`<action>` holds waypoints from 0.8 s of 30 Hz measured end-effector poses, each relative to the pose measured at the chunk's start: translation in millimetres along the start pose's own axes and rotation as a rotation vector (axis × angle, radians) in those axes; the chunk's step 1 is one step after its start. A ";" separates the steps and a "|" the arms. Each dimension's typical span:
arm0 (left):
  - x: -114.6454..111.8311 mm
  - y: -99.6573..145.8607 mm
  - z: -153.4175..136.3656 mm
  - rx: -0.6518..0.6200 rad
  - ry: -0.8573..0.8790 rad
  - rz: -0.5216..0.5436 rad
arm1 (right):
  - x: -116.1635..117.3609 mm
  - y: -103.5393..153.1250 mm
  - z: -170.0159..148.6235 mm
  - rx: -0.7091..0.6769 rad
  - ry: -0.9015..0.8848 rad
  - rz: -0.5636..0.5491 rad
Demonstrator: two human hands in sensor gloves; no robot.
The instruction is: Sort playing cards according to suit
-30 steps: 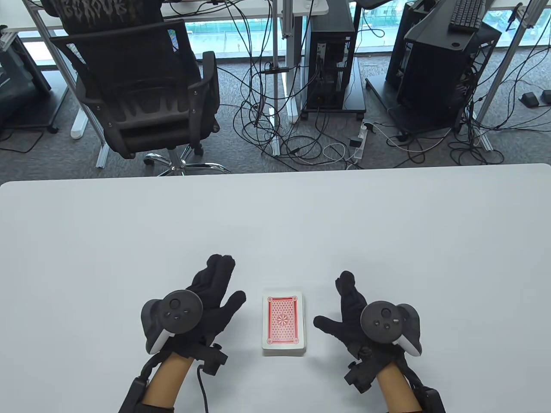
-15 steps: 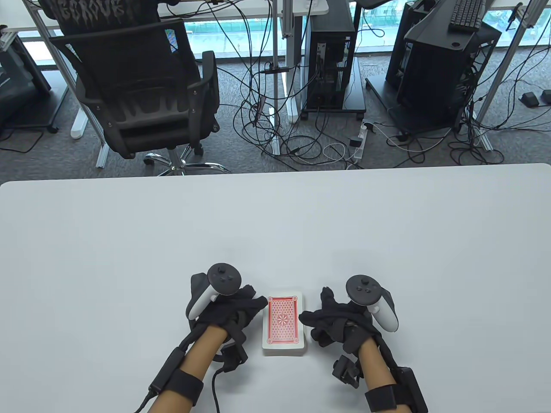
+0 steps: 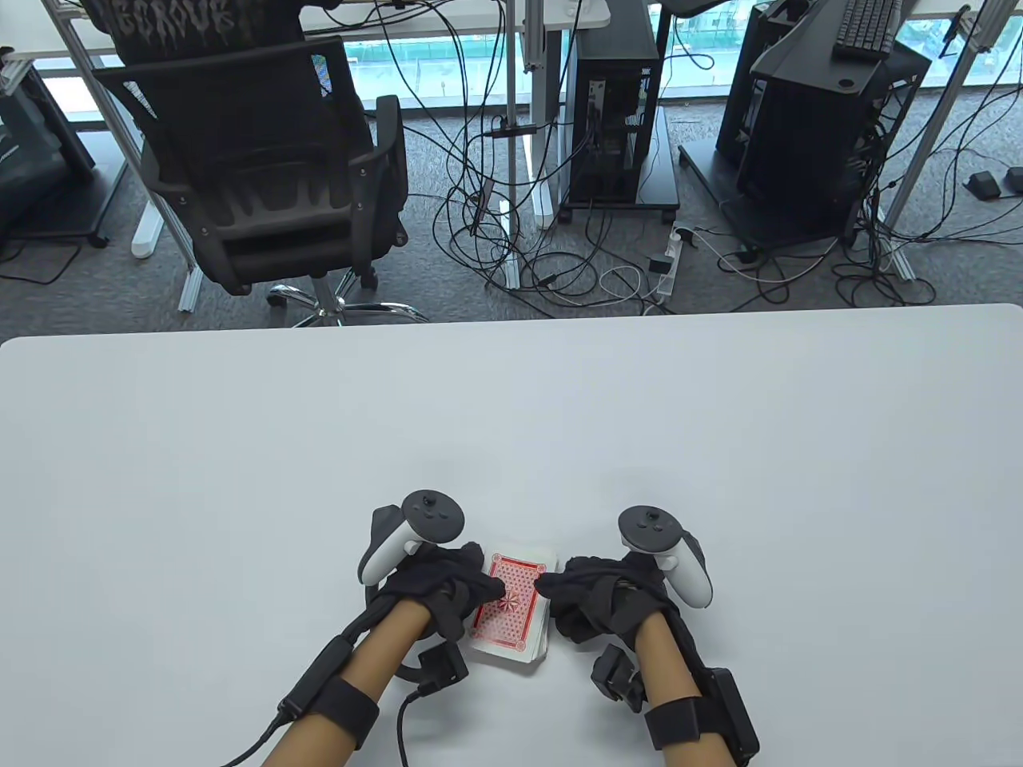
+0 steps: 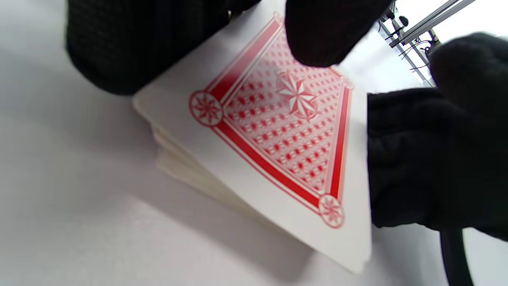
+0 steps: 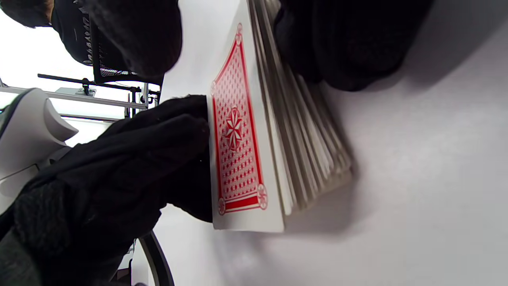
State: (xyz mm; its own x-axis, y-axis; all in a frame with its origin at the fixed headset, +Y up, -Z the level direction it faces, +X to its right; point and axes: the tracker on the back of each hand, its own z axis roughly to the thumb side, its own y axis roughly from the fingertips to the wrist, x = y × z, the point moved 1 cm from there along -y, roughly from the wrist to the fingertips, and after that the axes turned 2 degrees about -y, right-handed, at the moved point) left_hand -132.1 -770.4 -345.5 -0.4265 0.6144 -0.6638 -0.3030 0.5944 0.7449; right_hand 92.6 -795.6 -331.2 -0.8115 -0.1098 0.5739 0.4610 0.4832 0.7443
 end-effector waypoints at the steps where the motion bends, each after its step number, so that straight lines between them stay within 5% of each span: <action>1: -0.6 0.8 1.2 0.002 -0.018 0.002 | 1.8 -1.5 -0.2 0.000 -0.017 -0.011; 7: -3.5 2.0 7.0 0.039 -0.068 0.064 | 11.4 -2.6 2.9 0.070 0.117 -0.206; 18: -9.4 7.9 15.1 0.085 -0.127 0.146 | 22.1 3.8 20.3 -0.037 0.338 -0.273; 24: -8.7 13.3 -4.0 0.028 0.050 0.189 | 44.4 -4.3 17.0 -0.136 0.088 -0.065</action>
State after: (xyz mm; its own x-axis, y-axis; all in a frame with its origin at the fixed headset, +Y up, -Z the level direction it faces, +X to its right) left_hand -135.8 -769.8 -329.6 -0.5158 0.6902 -0.5076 -0.1897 0.4858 0.8532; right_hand 48.5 -787.8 -314.7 -0.8094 -0.2159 0.5462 0.4574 0.3516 0.8168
